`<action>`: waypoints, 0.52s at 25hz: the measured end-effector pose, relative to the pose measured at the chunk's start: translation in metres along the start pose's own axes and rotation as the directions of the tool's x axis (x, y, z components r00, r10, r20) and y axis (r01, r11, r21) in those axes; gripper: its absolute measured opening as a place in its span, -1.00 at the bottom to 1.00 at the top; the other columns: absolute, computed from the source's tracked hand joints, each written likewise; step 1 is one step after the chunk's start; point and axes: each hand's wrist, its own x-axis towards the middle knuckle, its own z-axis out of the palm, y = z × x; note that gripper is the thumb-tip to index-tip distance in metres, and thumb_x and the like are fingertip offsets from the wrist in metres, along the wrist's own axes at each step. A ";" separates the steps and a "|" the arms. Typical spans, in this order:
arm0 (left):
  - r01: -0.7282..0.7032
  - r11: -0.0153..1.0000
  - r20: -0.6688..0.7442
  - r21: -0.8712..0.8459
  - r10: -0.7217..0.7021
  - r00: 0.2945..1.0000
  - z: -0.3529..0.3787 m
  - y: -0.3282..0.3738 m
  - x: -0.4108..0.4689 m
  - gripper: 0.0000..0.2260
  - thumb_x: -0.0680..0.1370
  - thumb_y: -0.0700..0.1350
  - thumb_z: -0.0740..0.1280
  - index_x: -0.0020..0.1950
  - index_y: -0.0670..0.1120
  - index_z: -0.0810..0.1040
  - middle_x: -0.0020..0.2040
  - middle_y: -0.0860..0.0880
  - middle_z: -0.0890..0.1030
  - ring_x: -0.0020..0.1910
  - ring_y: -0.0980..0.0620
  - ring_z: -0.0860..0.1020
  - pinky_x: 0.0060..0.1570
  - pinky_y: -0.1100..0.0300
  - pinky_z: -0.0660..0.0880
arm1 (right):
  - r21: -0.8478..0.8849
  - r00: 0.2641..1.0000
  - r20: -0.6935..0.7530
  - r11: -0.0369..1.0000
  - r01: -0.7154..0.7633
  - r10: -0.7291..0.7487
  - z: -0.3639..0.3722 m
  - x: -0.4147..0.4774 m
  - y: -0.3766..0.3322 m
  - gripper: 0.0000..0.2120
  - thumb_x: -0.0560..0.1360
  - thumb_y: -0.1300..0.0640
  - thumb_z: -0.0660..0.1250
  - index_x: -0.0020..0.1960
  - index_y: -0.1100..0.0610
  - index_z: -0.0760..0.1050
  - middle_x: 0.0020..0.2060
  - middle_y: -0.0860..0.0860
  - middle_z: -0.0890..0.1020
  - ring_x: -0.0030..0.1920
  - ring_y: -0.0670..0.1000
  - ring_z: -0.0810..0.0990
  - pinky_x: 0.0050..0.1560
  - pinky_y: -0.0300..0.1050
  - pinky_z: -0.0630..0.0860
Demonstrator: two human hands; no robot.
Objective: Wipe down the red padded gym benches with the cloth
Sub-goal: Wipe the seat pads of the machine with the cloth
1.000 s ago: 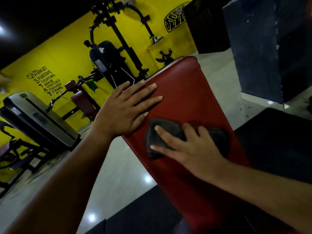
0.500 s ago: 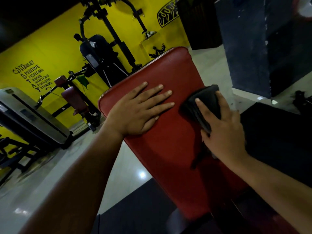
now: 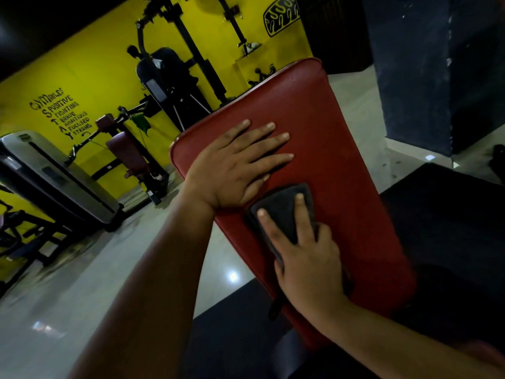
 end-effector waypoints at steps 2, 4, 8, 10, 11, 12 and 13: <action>0.013 1.000 -0.001 0.007 -0.013 1.000 0.000 0.000 -0.001 -0.59 0.61 -0.04 0.20 0.46 0.01 0.44 0.47 -0.07 0.41 0.48 -0.12 0.34 0.47 -0.09 0.20 | -0.065 0.992 0.003 0.989 0.129 -0.129 0.008 -0.005 -0.014 -0.18 0.38 0.03 0.42 0.55 -0.20 0.13 0.48 0.21 0.26 -0.06 0.24 0.50 -0.25 0.06 0.50; 0.035 0.999 -0.003 0.008 -0.035 0.999 0.000 0.002 -0.002 -0.60 0.60 -0.04 0.21 0.45 0.01 0.46 0.46 -0.06 0.42 0.47 -0.12 0.35 0.47 -0.10 0.20 | -0.102 0.964 0.019 0.958 0.267 -0.267 0.017 -0.012 -0.018 -0.27 0.40 0.05 0.33 0.53 -0.20 0.19 0.50 0.16 0.23 -0.01 0.26 0.46 -0.22 0.09 0.49; 0.063 0.998 -0.036 -0.013 -0.063 0.997 -0.002 0.014 -0.003 -0.61 0.57 -0.06 0.24 0.41 -0.01 0.50 0.42 -0.09 0.47 0.44 -0.15 0.39 0.45 -0.15 0.20 | -0.148 0.803 0.131 0.790 0.596 -0.581 0.016 -0.018 0.000 -0.37 0.39 0.04 0.35 0.44 -0.21 0.35 0.50 0.06 0.23 0.04 0.27 0.41 -0.19 0.16 0.51; 0.023 0.999 -0.059 0.028 -0.021 0.998 -0.001 0.021 -0.003 -0.61 0.57 -0.04 0.25 0.40 0.00 0.52 0.40 -0.08 0.50 0.43 -0.12 0.40 0.47 -0.16 0.15 | -0.184 0.744 0.162 0.721 0.668 -0.648 0.010 -0.014 0.015 -0.51 0.47 0.04 0.23 0.38 -0.23 0.43 0.48 0.01 0.27 0.03 0.26 0.43 -0.21 0.14 0.51; 0.006 0.998 -0.072 0.064 -0.002 0.997 0.000 0.027 -0.003 -0.61 0.58 -0.02 0.24 0.40 0.01 0.52 0.40 -0.06 0.50 0.43 -0.10 0.39 0.49 -0.15 0.09 | -0.198 0.742 0.163 0.716 0.670 -0.650 0.008 -0.012 0.024 -0.54 0.50 0.06 0.14 0.35 -0.24 0.46 0.47 -0.01 0.28 0.03 0.26 0.46 -0.22 0.14 0.51; -0.002 0.996 -0.080 0.094 0.009 0.997 0.002 0.034 -0.001 -0.61 0.59 0.00 0.23 0.41 0.01 0.52 0.41 -0.05 0.50 0.44 -0.08 0.38 0.50 -0.13 0.05 | -0.210 0.749 0.153 0.720 0.662 -0.644 0.006 -0.011 0.034 -0.52 0.51 0.09 0.07 0.34 -0.24 0.46 0.47 -0.01 0.29 0.02 0.26 0.49 -0.23 0.15 0.51; -0.001 0.994 -0.080 0.106 0.009 0.997 0.005 0.040 0.000 -0.61 0.60 0.01 0.23 0.42 0.01 0.50 0.42 -0.04 0.48 0.45 -0.07 0.37 0.50 -0.11 0.02 | -0.226 0.757 0.134 0.724 0.651 -0.639 0.005 -0.009 0.045 -0.51 0.51 0.10 0.05 0.35 -0.24 0.45 0.47 -0.01 0.30 0.00 0.27 0.53 -0.24 0.15 0.52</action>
